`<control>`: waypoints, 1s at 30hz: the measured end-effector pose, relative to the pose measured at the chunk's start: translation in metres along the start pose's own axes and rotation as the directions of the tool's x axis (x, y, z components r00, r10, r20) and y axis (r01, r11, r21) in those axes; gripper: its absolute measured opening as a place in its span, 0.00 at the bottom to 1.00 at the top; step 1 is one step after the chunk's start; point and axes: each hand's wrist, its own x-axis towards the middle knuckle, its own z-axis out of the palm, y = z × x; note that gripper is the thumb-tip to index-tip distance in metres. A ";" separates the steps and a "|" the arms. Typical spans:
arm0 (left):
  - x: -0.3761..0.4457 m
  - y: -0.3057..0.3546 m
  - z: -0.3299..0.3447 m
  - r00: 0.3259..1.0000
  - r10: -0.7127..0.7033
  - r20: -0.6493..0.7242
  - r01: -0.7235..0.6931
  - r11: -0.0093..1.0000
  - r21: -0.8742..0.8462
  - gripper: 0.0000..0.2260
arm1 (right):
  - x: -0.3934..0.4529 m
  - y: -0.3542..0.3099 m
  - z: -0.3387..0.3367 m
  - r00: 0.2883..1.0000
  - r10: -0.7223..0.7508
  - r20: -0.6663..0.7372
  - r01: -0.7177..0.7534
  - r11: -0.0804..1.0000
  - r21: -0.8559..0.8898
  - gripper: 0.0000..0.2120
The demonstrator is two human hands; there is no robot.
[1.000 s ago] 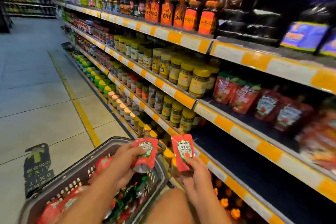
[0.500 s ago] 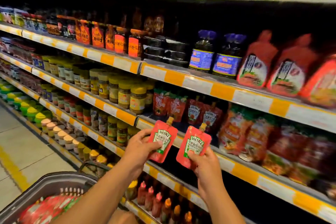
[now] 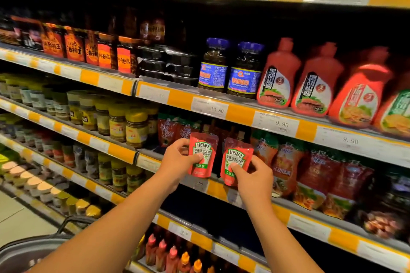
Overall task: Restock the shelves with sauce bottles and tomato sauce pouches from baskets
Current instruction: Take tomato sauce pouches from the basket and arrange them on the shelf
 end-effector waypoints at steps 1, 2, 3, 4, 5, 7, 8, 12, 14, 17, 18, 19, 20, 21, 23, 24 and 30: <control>0.004 -0.001 0.000 1.000 0.005 -0.002 -0.005 1.000 0.011 0.12 | 0.002 0.001 0.003 1.000 0.000 -0.015 0.000 1.000 -0.029 0.07; 0.007 -0.002 0.000 1.000 0.010 -0.006 -0.010 1.000 0.024 0.11 | 0.003 0.002 0.005 0.999 0.001 -0.032 -0.002 0.998 -0.057 0.06; 0.010 -0.002 0.000 1.000 0.016 -0.010 -0.015 0.999 0.038 0.11 | 0.004 0.003 0.008 0.999 -0.001 -0.048 -0.004 0.996 -0.087 0.06; 0.013 -0.003 0.000 1.000 0.019 -0.017 -0.018 0.999 0.047 0.11 | 0.005 0.004 0.011 0.998 -0.006 -0.064 -0.001 0.993 -0.118 0.06; 0.017 -0.003 0.000 1.000 0.022 -0.021 -0.021 0.998 0.056 0.11 | 0.006 0.005 0.014 0.997 -0.013 -0.078 0.002 0.989 -0.146 0.06; 0.024 -0.006 0.003 0.999 0.021 -0.034 -0.017 0.996 0.090 0.12 | 0.007 0.006 0.020 0.996 -0.017 -0.092 -0.001 0.981 -0.195 0.08; 0.027 -0.007 0.004 0.999 0.019 -0.041 -0.014 0.994 0.112 0.12 | 0.007 0.007 0.023 0.995 -0.012 -0.098 -0.009 0.977 -0.212 0.08; 0.036 -0.008 0.010 0.998 0.040 -0.046 -0.031 0.983 0.180 0.13 | 0.013 0.008 0.035 0.992 0.025 -0.124 -0.054 0.971 -0.231 0.08; 0.039 -0.009 0.012 0.999 0.045 -0.024 -0.039 0.980 0.197 0.16 | 0.015 0.008 0.040 0.990 0.050 -0.130 -0.078 0.971 -0.224 0.07; 0.043 -0.014 0.012 0.999 0.033 0.010 -0.035 0.975 0.218 0.19 | 0.018 0.012 0.044 0.988 0.079 -0.131 -0.112 0.959 -0.261 0.06; 0.044 -0.014 0.012 0.999 0.030 0.014 -0.032 0.972 0.231 0.18 | 0.019 0.013 0.045 0.988 0.088 -0.129 -0.121 0.952 -0.280 0.06; 0.046 -0.015 0.012 0.999 0.031 0.017 -0.034 0.969 0.246 0.17 | 0.019 0.014 0.046 0.987 0.096 -0.131 -0.131 0.947 -0.294 0.06; 0.047 -0.015 0.012 0.999 0.037 0.028 -0.043 0.965 0.258 0.17 | 0.020 0.015 0.047 0.986 0.098 -0.136 -0.135 0.943 -0.303 0.07; 0.047 -0.013 0.012 0.998 0.048 0.042 -0.057 0.961 0.272 0.17 | 0.020 0.014 0.048 0.986 0.094 -0.140 -0.134 0.941 -0.310 0.08; 0.050 -0.012 0.010 0.997 0.052 0.062 -0.068 0.955 0.287 0.18 | 0.019 0.014 0.050 0.986 0.090 -0.137 -0.129 0.940 -0.315 0.09; 0.051 -0.012 0.008 0.996 0.050 0.073 -0.070 0.954 0.292 0.18 | 0.018 0.014 0.050 0.987 0.092 -0.134 -0.130 0.941 -0.314 0.10; 0.052 -0.015 0.006 0.998 0.032 0.054 -0.048 0.942 0.332 0.22 | 0.010 0.010 0.043 0.996 0.057 -0.066 -0.074 0.951 -0.302 0.10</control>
